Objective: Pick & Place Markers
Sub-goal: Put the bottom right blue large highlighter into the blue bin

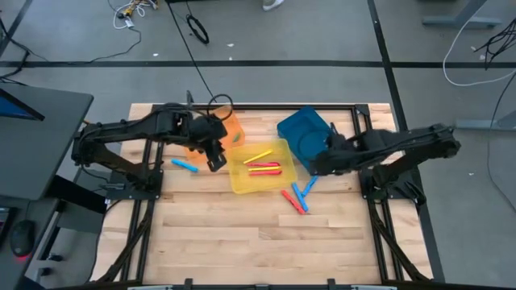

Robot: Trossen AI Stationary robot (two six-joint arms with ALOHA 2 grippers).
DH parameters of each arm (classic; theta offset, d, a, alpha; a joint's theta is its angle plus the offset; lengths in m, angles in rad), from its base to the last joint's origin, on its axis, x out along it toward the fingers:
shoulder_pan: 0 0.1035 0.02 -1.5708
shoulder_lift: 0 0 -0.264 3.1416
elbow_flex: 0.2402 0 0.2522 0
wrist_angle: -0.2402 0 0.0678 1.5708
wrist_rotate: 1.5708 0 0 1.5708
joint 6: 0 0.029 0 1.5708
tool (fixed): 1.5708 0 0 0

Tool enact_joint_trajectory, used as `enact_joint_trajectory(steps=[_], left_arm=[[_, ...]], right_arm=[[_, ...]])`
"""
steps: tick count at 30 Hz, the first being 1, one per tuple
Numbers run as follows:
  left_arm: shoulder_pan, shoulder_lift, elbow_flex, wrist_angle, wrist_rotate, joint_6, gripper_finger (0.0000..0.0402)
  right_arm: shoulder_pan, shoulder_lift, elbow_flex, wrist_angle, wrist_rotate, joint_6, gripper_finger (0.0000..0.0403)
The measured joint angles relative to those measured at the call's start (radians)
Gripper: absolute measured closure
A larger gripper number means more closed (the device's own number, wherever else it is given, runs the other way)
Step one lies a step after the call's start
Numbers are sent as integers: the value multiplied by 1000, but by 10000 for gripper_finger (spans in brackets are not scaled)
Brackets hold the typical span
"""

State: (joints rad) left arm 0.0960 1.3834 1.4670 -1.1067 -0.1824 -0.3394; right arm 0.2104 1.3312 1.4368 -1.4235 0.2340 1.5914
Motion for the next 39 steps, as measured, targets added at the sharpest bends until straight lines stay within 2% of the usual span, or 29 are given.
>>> enact_joint_trajectory(steps=[7,14,21,32,37,39], left_arm=[[-49,0,0,-1,0,115,285],[-68,0,0,-14,-14,195,285],[-66,0,0,-14,-42,249,285],[-66,0,0,-13,-42,274,285],[-66,0,0,-14,-42,275,285],[-66,0,0,-14,-42,275,285]], right_arm=[[-1,1,-182,132,-69,193,167],[0,0,-308,225,-55,398,167],[-5,47,-430,364,-51,513,167],[-50,258,-445,446,-94,512,167],[-64,322,-445,463,-116,469,167],[-73,347,-445,510,-118,406,167]])
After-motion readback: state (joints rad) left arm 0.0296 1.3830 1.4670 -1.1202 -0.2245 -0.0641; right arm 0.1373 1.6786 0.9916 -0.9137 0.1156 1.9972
